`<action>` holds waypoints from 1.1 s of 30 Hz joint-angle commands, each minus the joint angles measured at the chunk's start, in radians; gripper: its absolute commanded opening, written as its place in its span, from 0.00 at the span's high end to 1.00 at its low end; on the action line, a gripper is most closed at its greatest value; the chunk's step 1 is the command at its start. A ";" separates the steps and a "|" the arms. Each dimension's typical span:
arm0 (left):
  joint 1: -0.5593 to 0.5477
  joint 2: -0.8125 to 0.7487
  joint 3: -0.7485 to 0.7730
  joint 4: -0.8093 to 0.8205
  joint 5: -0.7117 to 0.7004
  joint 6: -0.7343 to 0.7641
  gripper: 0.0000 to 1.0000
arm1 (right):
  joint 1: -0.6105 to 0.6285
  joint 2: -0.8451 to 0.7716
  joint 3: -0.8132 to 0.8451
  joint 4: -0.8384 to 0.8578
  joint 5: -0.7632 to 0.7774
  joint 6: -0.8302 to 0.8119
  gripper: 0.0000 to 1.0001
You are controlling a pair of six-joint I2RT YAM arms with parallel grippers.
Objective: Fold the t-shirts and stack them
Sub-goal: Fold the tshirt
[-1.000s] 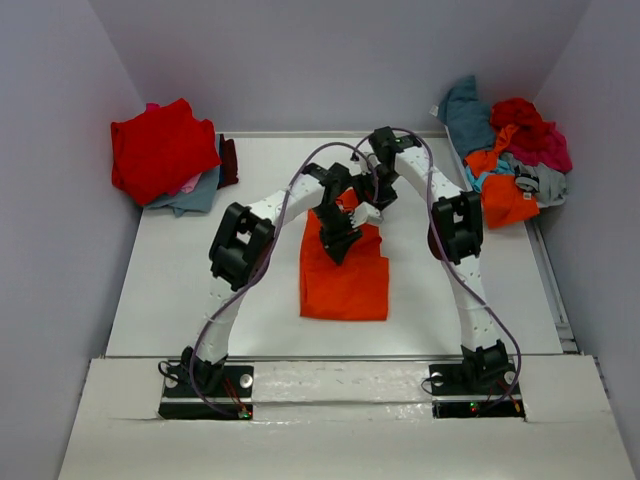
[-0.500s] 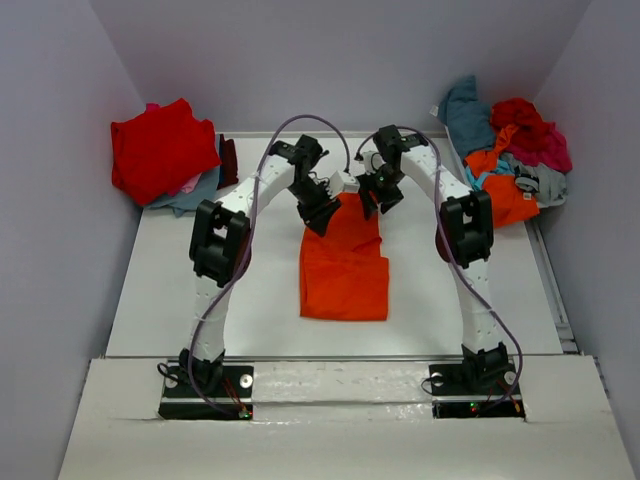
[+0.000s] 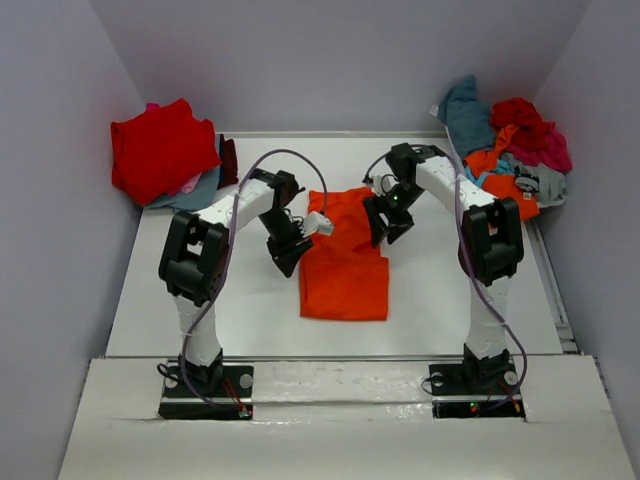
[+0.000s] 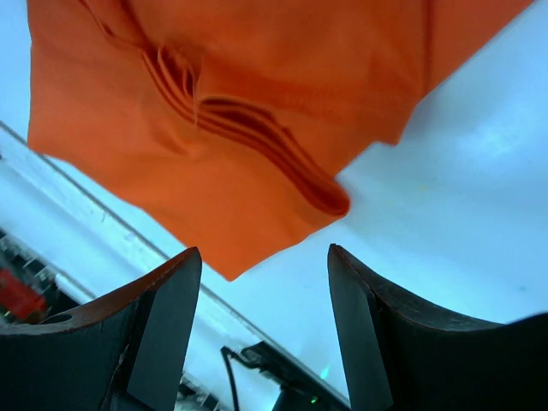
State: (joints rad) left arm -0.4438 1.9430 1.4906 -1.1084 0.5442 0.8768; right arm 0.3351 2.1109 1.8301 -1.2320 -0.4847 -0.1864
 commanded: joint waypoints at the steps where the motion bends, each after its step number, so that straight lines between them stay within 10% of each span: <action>1: 0.002 -0.078 -0.056 -0.024 0.051 0.045 0.52 | 0.001 -0.066 -0.147 -0.029 -0.095 -0.024 0.33; 33: -0.113 0.309 0.353 0.012 0.117 -0.068 0.52 | 0.062 0.167 -0.006 0.088 -0.080 0.015 0.40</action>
State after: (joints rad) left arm -0.5591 2.2383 1.7927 -1.0679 0.6445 0.8143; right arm 0.3958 2.2642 1.8042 -1.1774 -0.5507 -0.1780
